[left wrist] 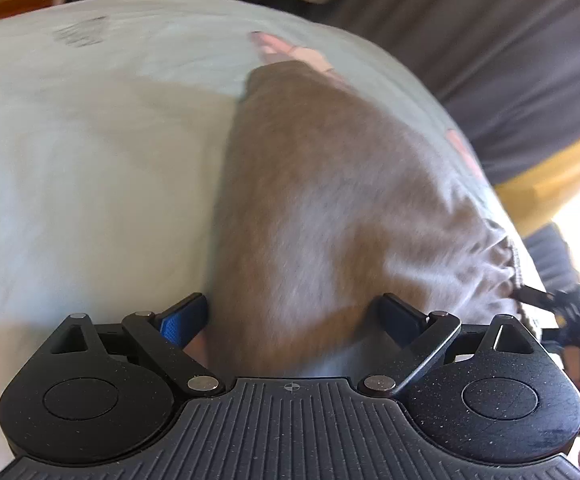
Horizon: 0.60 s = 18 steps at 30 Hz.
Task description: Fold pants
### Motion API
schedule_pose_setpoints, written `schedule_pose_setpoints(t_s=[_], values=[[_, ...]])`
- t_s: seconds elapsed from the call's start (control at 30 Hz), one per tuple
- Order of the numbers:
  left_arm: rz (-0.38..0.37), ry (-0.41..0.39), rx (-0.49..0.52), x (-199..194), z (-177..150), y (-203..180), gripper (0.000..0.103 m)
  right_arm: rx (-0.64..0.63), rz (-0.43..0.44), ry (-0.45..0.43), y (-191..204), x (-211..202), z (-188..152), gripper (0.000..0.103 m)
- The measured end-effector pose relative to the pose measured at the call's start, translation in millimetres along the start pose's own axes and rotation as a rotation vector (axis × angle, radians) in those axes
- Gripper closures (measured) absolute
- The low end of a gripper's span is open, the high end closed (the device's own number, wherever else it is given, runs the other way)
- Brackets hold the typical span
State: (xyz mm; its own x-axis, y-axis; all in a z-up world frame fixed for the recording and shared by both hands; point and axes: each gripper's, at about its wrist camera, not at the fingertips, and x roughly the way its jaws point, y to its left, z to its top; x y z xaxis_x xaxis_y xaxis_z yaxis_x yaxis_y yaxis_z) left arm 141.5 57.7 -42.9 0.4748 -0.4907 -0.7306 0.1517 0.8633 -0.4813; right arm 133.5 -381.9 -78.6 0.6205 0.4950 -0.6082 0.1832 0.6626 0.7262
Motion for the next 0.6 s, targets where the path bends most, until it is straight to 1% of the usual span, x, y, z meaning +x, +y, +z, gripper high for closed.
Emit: schedule_pose_setpoints(t_s=[0.03, 0.1, 0.2, 0.23, 0.27, 0.37, 0.4, 0.43, 0.47, 0.5, 0.53, 0.6], values=[[-0.013, 0.005, 0.004, 5, 4, 2, 0.003, 0.008, 0.017, 0.011, -2, 8, 2, 0.016], [-0.051, 0.006, -0.001, 12, 12, 7, 0.001, 0.007, 0.039, 0.017, -4, 22, 4, 0.017], [-0.095, -0.008, -0.027, 18, 20, 11, 0.0, 0.001, 0.046, 0.013, 0, 34, 8, 0.026], [-0.117, -0.019, -0.026, 18, 21, 11, 0.001, -0.001, 0.048, 0.009, 3, 38, 8, 0.032], [-0.142, -0.029, -0.027, 20, 21, 12, 0.001, -0.003, 0.048, 0.004, 5, 42, 11, 0.034], [-0.156, -0.051, -0.039, 22, 21, 12, 0.011, -0.012, 0.039, -0.012, 10, 38, 8, 0.041], [-0.167, -0.061, -0.044, 21, 21, 12, 0.025, -0.021, 0.032, -0.018, 14, 35, 7, 0.042], [-0.188, -0.071, -0.055, 17, 21, 13, 0.047, -0.035, 0.025, -0.024, 19, 32, 7, 0.045], [-0.195, -0.065, -0.083, 17, 23, 14, 0.054, -0.049, 0.018, -0.033, 25, 32, 8, 0.046], [-0.189, -0.062, -0.105, 17, 24, 13, 0.056, -0.062, 0.018, -0.044, 31, 29, 8, 0.047], [-0.179, -0.067, -0.1, 17, 25, 9, 0.058, -0.068, 0.021, -0.055, 35, 27, 8, 0.048], [-0.148, -0.078, -0.03, 11, 26, -3, 0.059, -0.062, 0.034, -0.077, 45, 21, 10, 0.052]])
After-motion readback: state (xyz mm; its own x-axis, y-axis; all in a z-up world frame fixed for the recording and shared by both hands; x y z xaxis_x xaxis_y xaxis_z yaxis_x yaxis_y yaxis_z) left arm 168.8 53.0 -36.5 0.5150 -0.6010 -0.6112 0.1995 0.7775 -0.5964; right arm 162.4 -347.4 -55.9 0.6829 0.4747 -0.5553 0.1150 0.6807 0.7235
